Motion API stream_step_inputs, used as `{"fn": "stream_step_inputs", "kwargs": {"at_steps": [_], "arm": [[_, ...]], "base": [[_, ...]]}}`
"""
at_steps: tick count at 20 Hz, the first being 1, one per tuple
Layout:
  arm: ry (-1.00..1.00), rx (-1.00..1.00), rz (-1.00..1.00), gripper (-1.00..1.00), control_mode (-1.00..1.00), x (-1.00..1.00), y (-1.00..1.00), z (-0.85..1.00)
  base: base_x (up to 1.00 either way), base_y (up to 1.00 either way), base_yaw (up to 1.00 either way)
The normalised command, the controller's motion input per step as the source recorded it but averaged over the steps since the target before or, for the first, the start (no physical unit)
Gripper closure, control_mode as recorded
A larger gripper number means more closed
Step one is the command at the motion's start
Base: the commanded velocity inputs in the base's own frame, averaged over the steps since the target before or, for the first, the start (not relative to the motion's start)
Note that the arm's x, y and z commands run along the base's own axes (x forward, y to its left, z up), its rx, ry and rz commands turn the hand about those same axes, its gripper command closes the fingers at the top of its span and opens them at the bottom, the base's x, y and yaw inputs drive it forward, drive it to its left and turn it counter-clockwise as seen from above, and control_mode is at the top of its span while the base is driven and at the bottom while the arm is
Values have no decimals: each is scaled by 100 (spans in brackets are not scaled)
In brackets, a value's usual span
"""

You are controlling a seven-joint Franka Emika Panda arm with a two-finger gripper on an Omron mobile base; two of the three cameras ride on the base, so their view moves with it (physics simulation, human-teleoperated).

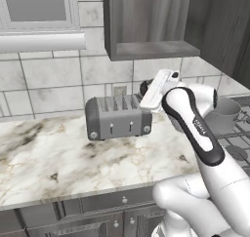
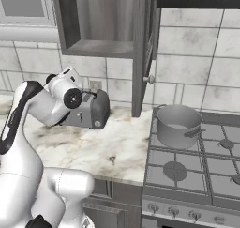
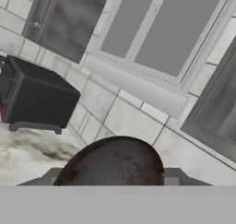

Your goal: Open the cabinet and move the ladle to the pot. Then close the cabinet.

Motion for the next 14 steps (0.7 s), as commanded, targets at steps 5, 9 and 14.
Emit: {"fn": "stream_step_inputs", "kwargs": {"at_steps": [5, 9, 14], "arm": [[3, 0, 4, 100, -100, -1, -8, -30], [2, 0, 8, 100, -100, 4, -30, -31], [0, 0, 3, 100, -100, -19, -50, -30]], "base": [[0, 0, 0], [0, 0, 0], [0, 0, 0]]}}
